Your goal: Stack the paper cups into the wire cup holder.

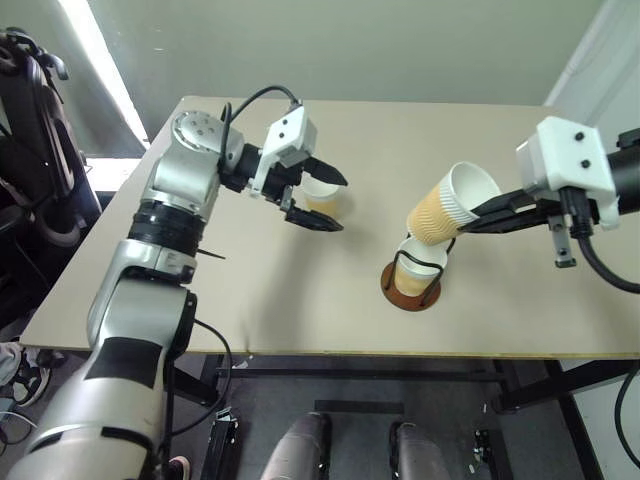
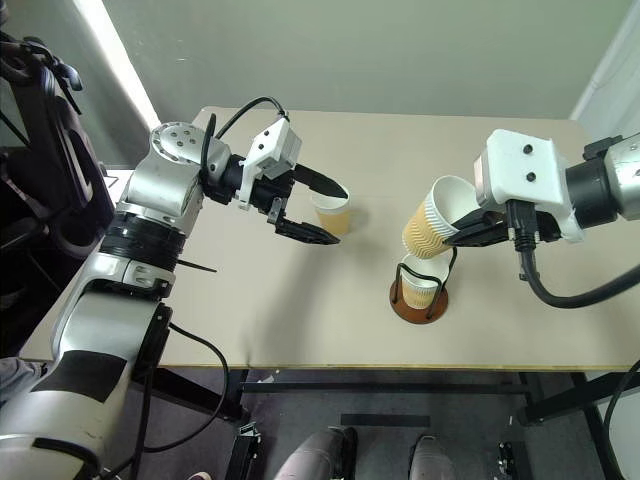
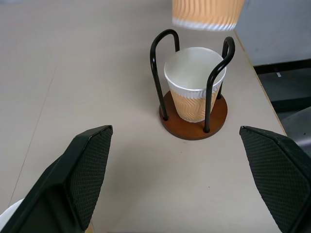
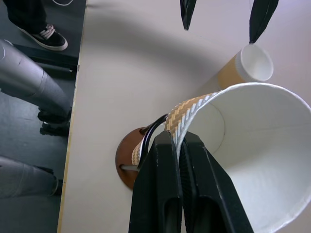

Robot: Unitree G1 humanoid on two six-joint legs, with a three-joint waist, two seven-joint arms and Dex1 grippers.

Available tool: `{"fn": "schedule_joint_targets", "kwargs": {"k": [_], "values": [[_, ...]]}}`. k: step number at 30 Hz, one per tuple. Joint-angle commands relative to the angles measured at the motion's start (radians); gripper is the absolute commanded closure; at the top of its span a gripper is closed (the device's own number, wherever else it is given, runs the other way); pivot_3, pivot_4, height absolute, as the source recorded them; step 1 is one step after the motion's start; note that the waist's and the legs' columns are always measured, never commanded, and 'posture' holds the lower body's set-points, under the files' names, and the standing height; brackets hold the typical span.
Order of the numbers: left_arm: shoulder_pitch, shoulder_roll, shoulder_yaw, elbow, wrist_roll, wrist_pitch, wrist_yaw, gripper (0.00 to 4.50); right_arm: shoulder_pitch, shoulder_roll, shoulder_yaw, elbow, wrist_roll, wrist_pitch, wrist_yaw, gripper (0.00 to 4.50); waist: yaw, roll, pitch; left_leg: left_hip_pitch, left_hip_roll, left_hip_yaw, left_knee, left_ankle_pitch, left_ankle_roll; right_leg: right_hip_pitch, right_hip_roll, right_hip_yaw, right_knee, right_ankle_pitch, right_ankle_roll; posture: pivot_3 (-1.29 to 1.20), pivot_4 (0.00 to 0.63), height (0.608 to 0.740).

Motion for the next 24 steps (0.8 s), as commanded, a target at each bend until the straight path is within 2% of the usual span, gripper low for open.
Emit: {"fn": "schedule_joint_targets", "kwargs": {"k": [1, 5, 14, 24], "values": [[-0.027, 0.015, 0.019, -0.026, -0.002, -0.009, -0.032, 0.0, -0.013, -0.003, 0.017, 0.058, -0.057, -0.077, 0.0, 4.45, 0.0, 0.0, 0.0, 0.0, 0.0, 0.0, 0.0, 0.001, 0.001, 0.0, 0.0, 0.0, 0.0, 0.0, 0.0, 0.0, 0.15, 0.74], [-0.02, 0.025, 0.022, -0.042, -0.005, 0.002, -0.028, 0.0, -0.015, 0.005, 0.028, 0.09, -0.059, -0.101, 0.02, 4.45, -0.001, 0.0, 0.0, 0.0, 0.0, 0.0, 0.0, 0.007, 0.011, -0.001, 0.0, 0.0, 0.001, 0.0, 0.0, 0.0, 0.15, 0.74], [-0.006, 0.036, 0.025, -0.068, -0.011, 0.02, -0.019, 0.0, 0.038, 0.008, 0.005, -0.026, 0.023, -0.017, 0.022, 4.45, -0.001, 0.0, 0.0, 0.0, 0.0, 0.0, 0.0, 0.007, 0.011, -0.001, 0.0, 0.0, 0.002, -0.001, 0.001, 0.0, 0.15, 0.74], [-0.01, 0.029, 0.027, -0.065, -0.012, 0.014, -0.015, 0.0, 0.052, 0.028, 0.052, -0.007, -0.026, -0.068, 0.015, 4.45, -0.001, 0.0, 0.0, 0.0, 0.0, 0.0, 0.0, 0.006, 0.008, -0.001, 0.0, 0.0, 0.003, 0.0, 0.0, 0.0, 0.15, 0.74]]}}
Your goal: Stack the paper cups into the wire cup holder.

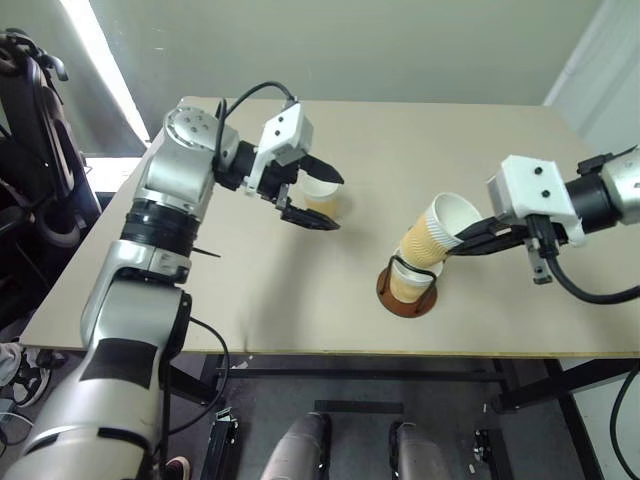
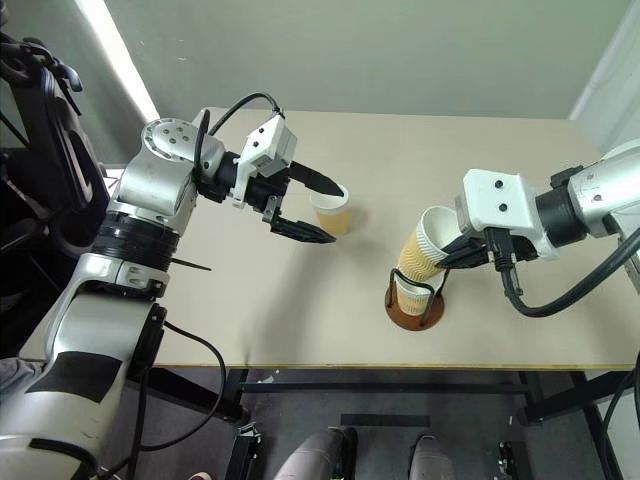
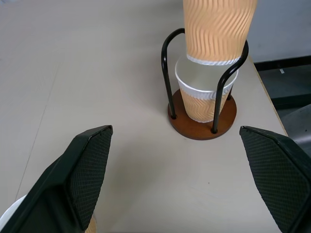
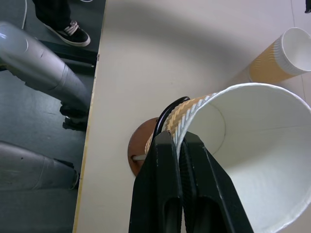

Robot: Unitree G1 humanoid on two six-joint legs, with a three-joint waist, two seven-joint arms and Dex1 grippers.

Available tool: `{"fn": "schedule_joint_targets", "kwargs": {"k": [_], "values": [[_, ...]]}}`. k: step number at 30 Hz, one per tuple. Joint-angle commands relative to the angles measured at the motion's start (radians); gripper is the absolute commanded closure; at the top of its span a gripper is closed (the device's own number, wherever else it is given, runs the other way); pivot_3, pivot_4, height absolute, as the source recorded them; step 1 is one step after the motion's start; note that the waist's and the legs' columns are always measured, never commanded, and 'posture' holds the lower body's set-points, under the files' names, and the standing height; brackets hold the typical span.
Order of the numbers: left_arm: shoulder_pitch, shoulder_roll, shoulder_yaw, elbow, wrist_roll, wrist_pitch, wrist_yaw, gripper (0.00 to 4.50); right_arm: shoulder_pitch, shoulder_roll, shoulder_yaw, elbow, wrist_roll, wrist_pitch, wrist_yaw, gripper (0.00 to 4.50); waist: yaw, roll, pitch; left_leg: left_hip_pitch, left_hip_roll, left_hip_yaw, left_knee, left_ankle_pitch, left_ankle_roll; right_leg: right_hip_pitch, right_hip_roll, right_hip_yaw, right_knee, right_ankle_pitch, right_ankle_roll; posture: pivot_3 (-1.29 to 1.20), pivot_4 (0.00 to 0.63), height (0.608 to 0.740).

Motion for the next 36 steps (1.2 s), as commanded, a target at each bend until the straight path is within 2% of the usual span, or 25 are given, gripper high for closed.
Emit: {"fn": "schedule_joint_targets", "kwargs": {"k": [1, 11, 14, 21, 25, 31, 36], "values": [[-0.015, 0.008, 0.027, -0.03, -0.01, -0.005, -0.016, 0.0, -0.002, 0.0, 0.004, 0.002, -0.02, -0.03, 0.001, 4.45, 0.0, 0.0, 0.0, 0.0, 0.0, 0.0, 0.0, 0.0, 0.0, 0.0, 0.0, 0.0, 0.0, 0.0, 0.0, 0.0, 0.15, 0.74], [-0.017, 0.009, 0.027, -0.025, -0.007, -0.01, -0.013, 0.0, 0.051, -0.01, 0.049, 0.036, -0.104, -0.143, 0.026, 4.45, 0.0, 0.0, 0.0, 0.0, 0.0, 0.0, 0.0, 0.001, 0.001, 0.0, 0.0, 0.0, 0.0, 0.0, 0.0, 0.0, 0.15, 0.74], [-0.016, 0.008, 0.025, -0.024, -0.005, -0.014, -0.013, 0.0, 0.049, 0.003, 0.042, 0.035, -0.099, -0.139, 0.025, 3.9, 0.0, 0.0, 0.0, 0.0, 0.0, 0.0, 0.0, 0.001, 0.001, 0.0, 0.0, 0.0, 0.0, 0.0, 0.0, 0.0, 0.15, 0.74], [-0.015, 0.006, 0.021, -0.015, 0.002, -0.03, -0.01, 0.0, -0.034, 0.11, -0.034, 0.021, 0.033, 0.071, -0.064, 1.51, -0.002, 0.0, 0.0, 0.0, 0.0, 0.0, 0.0, 0.002, 0.001, 0.0, 0.0, 0.0, 0.001, 0.0, 0.0, 0.0, 0.15, 0.74], [-0.021, 0.001, 0.017, 0.021, 0.044, -0.105, 0.046, 0.0, -0.082, 0.145, -0.114, 0.045, 0.099, 0.184, -0.146, 1.51, 0.0, 0.0, 0.0, 0.0, 0.0, 0.0, 0.0, 0.002, 0.0, 0.0, 0.0, 0.0, 0.001, 0.001, 0.0, 0.0, 0.15, 0.74], [-0.073, 0.033, -0.07, 0.181, 0.283, -0.428, 0.251, 0.0, -0.087, 0.125, -0.207, 0.051, 0.157, 0.27, -0.223, 1.51, 0.0, 0.0, 0.0, 0.0, 0.0, 0.0, 0.0, 0.002, 0.0, 0.0, 0.0, 0.0, 0.001, 0.001, -0.001, 0.0, 0.15, 0.74], [-0.119, 0.031, -0.143, 0.326, 0.434, -0.58, 0.369, 0.0, -0.061, 0.091, -0.241, 0.047, 0.178, 0.292, -0.254, 1.51, 0.002, 0.0, 0.0, 0.0, 0.0, 0.0, 0.0, 0.001, -0.002, -0.001, 0.001, 0.0, 0.001, 0.001, -0.001, 0.0, 0.15, 0.74]]}}
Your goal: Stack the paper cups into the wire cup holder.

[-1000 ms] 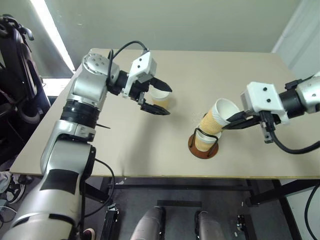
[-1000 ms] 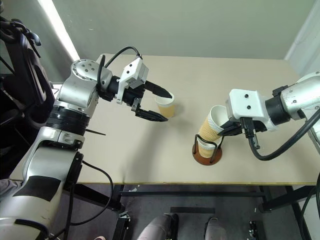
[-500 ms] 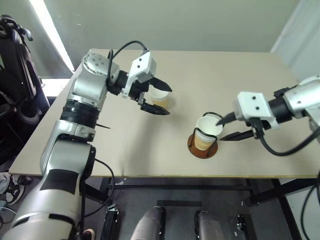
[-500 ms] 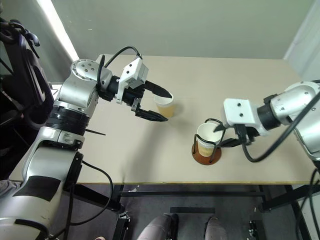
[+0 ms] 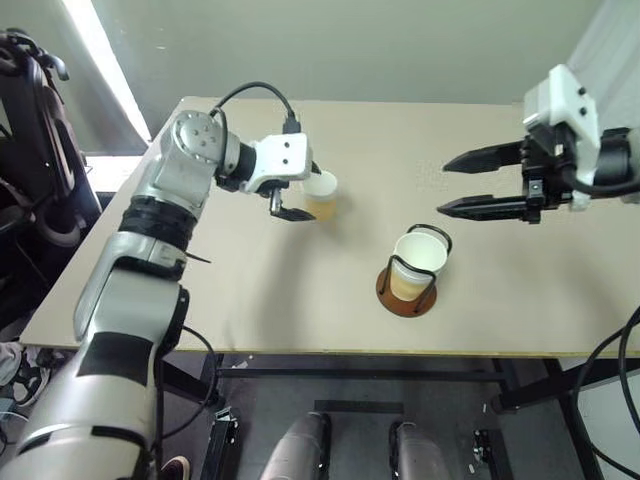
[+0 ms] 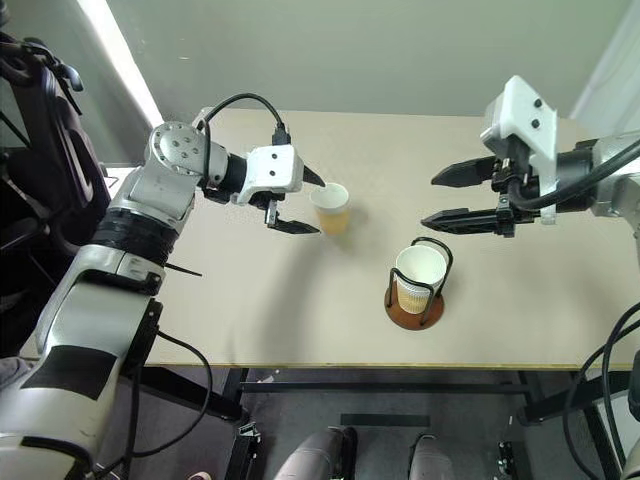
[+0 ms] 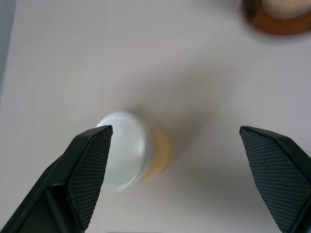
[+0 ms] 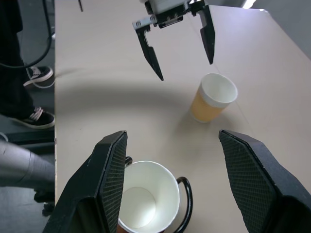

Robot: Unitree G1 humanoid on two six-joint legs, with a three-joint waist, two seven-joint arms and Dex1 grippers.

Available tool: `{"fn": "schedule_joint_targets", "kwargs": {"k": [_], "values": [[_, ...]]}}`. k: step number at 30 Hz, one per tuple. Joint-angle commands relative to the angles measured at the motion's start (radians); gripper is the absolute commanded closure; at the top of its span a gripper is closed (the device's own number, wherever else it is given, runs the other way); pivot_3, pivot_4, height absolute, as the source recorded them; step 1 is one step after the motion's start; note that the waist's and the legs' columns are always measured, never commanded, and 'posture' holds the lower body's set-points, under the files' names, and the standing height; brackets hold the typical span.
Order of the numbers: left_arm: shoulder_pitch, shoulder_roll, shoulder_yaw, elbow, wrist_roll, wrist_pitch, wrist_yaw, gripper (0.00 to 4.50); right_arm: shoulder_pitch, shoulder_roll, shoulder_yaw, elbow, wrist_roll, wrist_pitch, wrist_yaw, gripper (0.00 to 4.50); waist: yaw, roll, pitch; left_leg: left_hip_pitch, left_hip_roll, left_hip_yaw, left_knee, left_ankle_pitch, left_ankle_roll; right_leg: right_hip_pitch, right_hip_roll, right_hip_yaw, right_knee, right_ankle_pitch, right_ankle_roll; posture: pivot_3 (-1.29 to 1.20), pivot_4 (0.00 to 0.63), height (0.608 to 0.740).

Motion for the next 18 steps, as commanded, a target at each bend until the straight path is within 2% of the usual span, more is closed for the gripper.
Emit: {"fn": "schedule_joint_targets", "kwargs": {"k": [1, 3, 13, 18], "values": [[-0.046, 0.006, -0.039, 0.081, 0.105, -0.103, 0.099, 0.0, 0.001, -0.029, -0.057, -0.02, 0.027, 0.015, -0.028, 1.51, -0.001, 0.0, 0.0, 0.0, 0.0, 0.0, 0.0, -0.001, -0.002, 0.0, 0.0, 0.0, 0.0, 0.0, 0.0, 0.0, 0.15, 0.74], [-0.06, 0.0, -0.07, 0.138, 0.169, -0.143, 0.176, 0.0, 0.007, -0.037, -0.063, -0.021, 0.037, 0.02, -0.036, 1.51, -0.002, 0.0, 0.0, 0.0, 0.0, 0.001, 0.0, -0.005, -0.008, -0.001, 0.0, 0.0, 0.0, 0.0, 0.0, 0.0, 0.15, 0.74], [-0.114, -0.062, -0.135, 0.297, 0.317, -0.196, 0.403, 0.0, 0.041, -0.067, -0.074, -0.03, 0.072, 0.01, -0.054, 1.51, 0.0, 0.0, 0.0, -0.001, 0.0, 0.002, 0.0, -0.005, -0.008, -0.002, 0.0, 0.0, 0.001, 0.0, 0.0, 0.0, 0.15, 0.74], [-0.123, -0.088, -0.13, 0.328, 0.329, -0.201, 0.423, 0.0, 0.06, -0.083, -0.085, -0.039, 0.085, 0.009, -0.064, 1.51, 0.0, 0.0, 0.0, -0.001, 0.0, 0.003, -0.001, -0.005, -0.008, -0.003, -0.001, -0.001, 0.001, 0.0, 0.0, 0.0, 0.15, 0.74]]}}
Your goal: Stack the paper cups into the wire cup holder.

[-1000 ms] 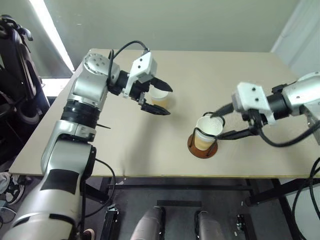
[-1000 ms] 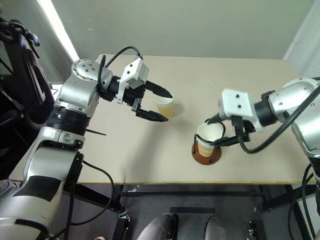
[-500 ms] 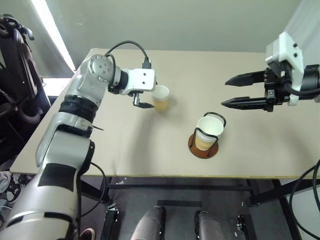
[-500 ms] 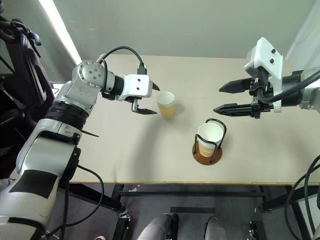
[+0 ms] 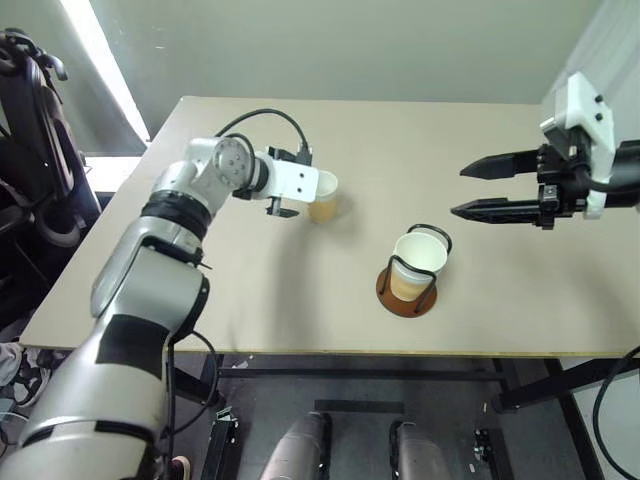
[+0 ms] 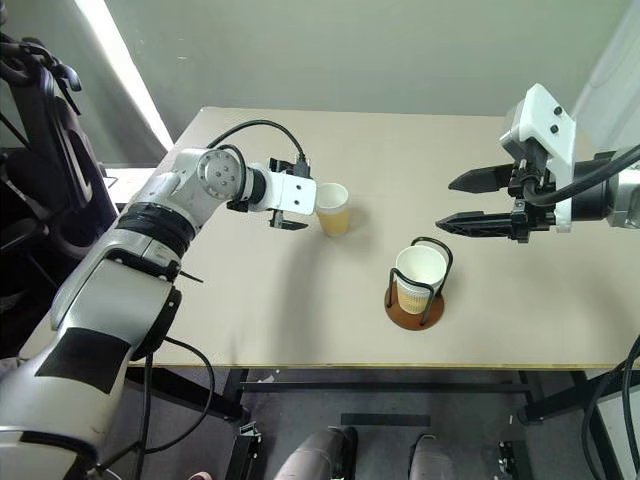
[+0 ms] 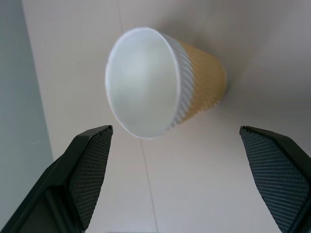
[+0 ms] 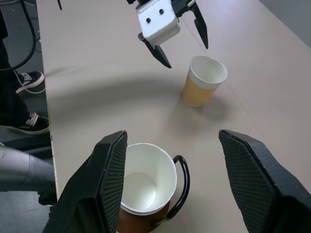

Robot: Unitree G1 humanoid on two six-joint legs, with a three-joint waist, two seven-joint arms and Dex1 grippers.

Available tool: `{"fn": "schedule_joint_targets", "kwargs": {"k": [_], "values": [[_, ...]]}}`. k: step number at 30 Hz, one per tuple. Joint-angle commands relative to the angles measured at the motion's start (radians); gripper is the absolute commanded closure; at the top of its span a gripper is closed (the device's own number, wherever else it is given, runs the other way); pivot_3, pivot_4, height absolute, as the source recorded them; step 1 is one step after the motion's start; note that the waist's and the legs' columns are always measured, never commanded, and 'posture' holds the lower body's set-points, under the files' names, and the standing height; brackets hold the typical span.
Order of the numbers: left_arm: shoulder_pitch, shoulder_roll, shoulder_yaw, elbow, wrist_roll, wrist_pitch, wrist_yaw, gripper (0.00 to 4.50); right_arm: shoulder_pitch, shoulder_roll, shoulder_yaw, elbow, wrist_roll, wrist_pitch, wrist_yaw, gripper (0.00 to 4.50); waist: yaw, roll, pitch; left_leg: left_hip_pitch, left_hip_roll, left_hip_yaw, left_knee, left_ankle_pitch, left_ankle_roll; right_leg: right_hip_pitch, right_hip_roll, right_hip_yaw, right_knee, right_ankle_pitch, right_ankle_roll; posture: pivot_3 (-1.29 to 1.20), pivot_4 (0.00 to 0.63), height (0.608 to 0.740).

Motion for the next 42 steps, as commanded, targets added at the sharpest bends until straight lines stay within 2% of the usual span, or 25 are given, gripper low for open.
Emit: {"fn": "schedule_joint_targets", "kwargs": {"k": [1, 15, 17, 19, 21, 28, 33, 37, 42], "values": [[-0.035, -0.01, 0.011, 0.014, 0.007, -0.012, 0.012, 0.0, -0.002, -0.03, -0.057, -0.027, 0.02, -0.011, -0.012, 1.51, -0.001, 0.0, 0.0, 0.0, 0.0, 0.0, 0.0, 0.0, 0.0, 0.0, 0.001, 0.0, 0.0, 0.0, 0.0, 0.0, 0.15, 0.74], [0.007, -0.078, -0.03, 0.087, 0.087, 0.016, 0.126, 0.0, 0.024, -0.046, -0.06, -0.051, 0.045, -0.014, -0.033, 1.51, -0.001, 0.0, 0.0, 0.0, 0.0, 0.003, 0.001, 0.001, 0.001, 0.0, 0.0, 0.0, 0.002, 0.001, 0.001, 0.0, 0.15, 0.74], [0.016, -0.087, -0.04, 0.098, 0.104, 0.026, 0.158, 0.38, 0.027, -0.044, -0.063, -0.056, 0.049, -0.011, -0.038, 1.46, 0.0, 0.0, 0.0, 0.001, 0.0, 0.004, 0.001, 0.002, 0.002, 0.0, 0.001, -0.001, 0.002, 0.001, 0.001, 0.0, 0.15, 0.74], [0.018, -0.093, -0.041, 0.104, 0.11, 0.03, 0.173, 0.95, 0.033, -0.045, -0.067, -0.06, 0.05, -0.01, -0.045, 1.46, 0.0, 0.0, 0.0, 0.001, 0.0, 0.004, 0.002, 0.003, 0.004, 0.0, 0.001, -0.001, 0.002, 0.001, 0.001, 0.0, 0.15, 0.74], [0.016, -0.097, -0.037, 0.105, 0.11, 0.028, 0.182, 1.69, 0.041, -0.047, -0.071, -0.063, 0.048, -0.016, -0.054, 1.46, 0.0, 0.0, 0.0, 0.0, 0.0, 0.004, 0.002, 0.007, 0.011, 0.0, 0.0, -0.001, 0.002, 0.001, 0.001, 0.0, 0.15, 0.74], [-0.025, -0.09, -0.011, 0.095, 0.076, 0.001, 0.116, 4.38, 0.101, -0.078, -0.099, 0.001, -0.017, -0.181, -0.024, 1.46, 0.002, 0.0, 0.0, 0.001, 0.0, 0.004, 0.002, 0.007, 0.011, 0.0, 0.002, -0.001, 0.002, 0.002, 0.002, 0.0, 0.15, 0.74], [-0.051, -0.077, 0.028, 0.083, 0.034, -0.021, 0.005, 4.48, 0.134, -0.124, -0.106, 0.081, -0.064, -0.336, 0.053, 1.46, 0.002, -0.001, 0.0, 0.0, 0.0, 0.004, 0.002, 0.007, 0.011, 0.0, 0.001, -0.001, 0.002, 0.002, 0.002, 0.0, 0.15, 0.74], [-0.079, -0.07, 0.087, 0.071, -0.044, -0.013, -0.168, 4.48, 0.128, -0.155, -0.097, 0.126, -0.064, -0.36, 0.103, 1.46, 0.001, -0.001, 0.0, 0.0, 0.0, 0.004, 0.001, 0.007, 0.011, 0.0, 0.002, -0.001, 0.002, 0.002, 0.002, 0.0, 0.15, 0.74], [-0.12, -0.069, 0.162, 0.033, -0.168, 0.013, -0.477, 4.48, 0.173, -0.188, -0.117, 0.101, -0.032, -0.36, 0.172, 1.46, 0.0, -0.001, 0.0, 0.0, 0.0, 0.003, 0.001, 0.007, 0.011, 0.0, 0.004, 0.0, 0.001, 0.002, 0.003, 0.0, 0.15, 0.74]]}}
